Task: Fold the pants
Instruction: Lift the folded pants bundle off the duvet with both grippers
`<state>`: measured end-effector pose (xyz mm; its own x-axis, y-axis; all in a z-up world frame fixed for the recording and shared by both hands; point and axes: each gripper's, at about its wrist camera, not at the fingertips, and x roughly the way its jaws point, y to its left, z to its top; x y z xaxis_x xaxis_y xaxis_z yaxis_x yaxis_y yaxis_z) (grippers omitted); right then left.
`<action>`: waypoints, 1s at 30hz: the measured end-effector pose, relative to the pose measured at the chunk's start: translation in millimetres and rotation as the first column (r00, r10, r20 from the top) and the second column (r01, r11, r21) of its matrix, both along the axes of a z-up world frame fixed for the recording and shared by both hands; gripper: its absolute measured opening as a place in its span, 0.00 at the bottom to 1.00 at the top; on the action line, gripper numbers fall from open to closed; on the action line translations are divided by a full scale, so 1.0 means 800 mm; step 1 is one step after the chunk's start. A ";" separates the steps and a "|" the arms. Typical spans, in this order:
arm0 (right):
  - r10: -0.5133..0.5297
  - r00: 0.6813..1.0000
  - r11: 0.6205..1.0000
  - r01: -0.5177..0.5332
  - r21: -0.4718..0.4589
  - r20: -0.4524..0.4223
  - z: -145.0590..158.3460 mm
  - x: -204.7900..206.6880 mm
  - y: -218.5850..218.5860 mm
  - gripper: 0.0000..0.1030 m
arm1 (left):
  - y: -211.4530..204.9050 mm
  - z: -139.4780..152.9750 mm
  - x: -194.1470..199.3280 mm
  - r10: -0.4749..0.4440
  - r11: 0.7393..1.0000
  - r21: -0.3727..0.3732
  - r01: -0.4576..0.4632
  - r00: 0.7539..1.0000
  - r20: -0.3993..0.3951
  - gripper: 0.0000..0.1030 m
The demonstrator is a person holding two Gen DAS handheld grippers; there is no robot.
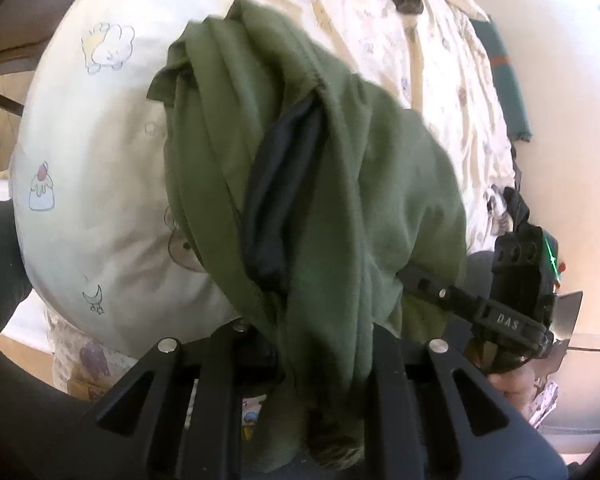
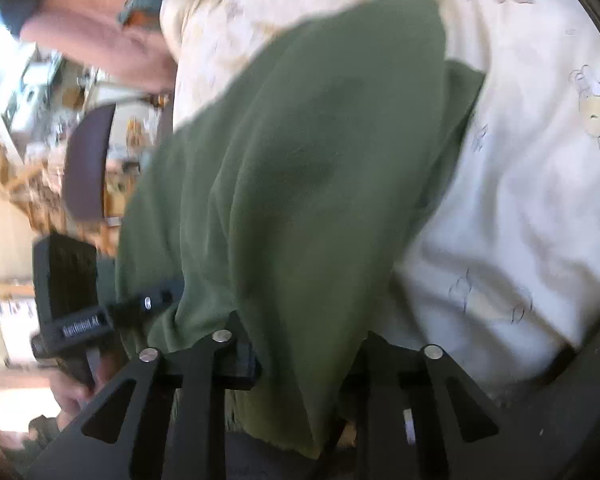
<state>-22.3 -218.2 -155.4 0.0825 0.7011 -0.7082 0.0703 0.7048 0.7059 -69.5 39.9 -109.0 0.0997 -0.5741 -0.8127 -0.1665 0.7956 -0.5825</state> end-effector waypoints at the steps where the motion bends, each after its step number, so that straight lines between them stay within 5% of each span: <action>1: -0.015 1.000 1.000 0.014 0.024 0.019 0.002 0.004 -0.004 0.21 | 0.001 0.006 0.002 0.004 1.000 -0.008 -0.004 1.000 0.021 0.13; 6: -0.064 0.987 0.995 0.052 0.089 0.148 0.036 0.015 -0.021 0.19 | 0.010 0.049 0.016 0.024 0.997 -0.072 -0.014 0.989 0.146 0.12; 11: -0.134 0.954 0.981 0.089 0.171 0.269 0.106 0.044 -0.036 0.19 | -0.003 0.129 0.055 0.034 0.993 -0.121 0.002 0.955 0.294 0.12; 19: -0.148 0.873 0.988 0.109 0.110 0.464 0.241 0.118 -0.117 0.19 | -0.078 0.249 0.153 0.017 0.988 -0.146 0.058 0.885 0.466 0.12; 25: -0.106 0.854 0.986 0.157 -0.058 0.509 0.292 0.205 -0.238 0.19 | -0.217 0.257 0.253 0.005 0.982 -0.163 0.096 0.848 0.530 0.12; 30: -0.030 0.884 0.951 0.169 -0.258 0.467 0.270 0.296 -0.352 0.21 | -0.338 0.205 0.335 -0.009 0.978 -0.172 0.116 0.851 0.525 0.12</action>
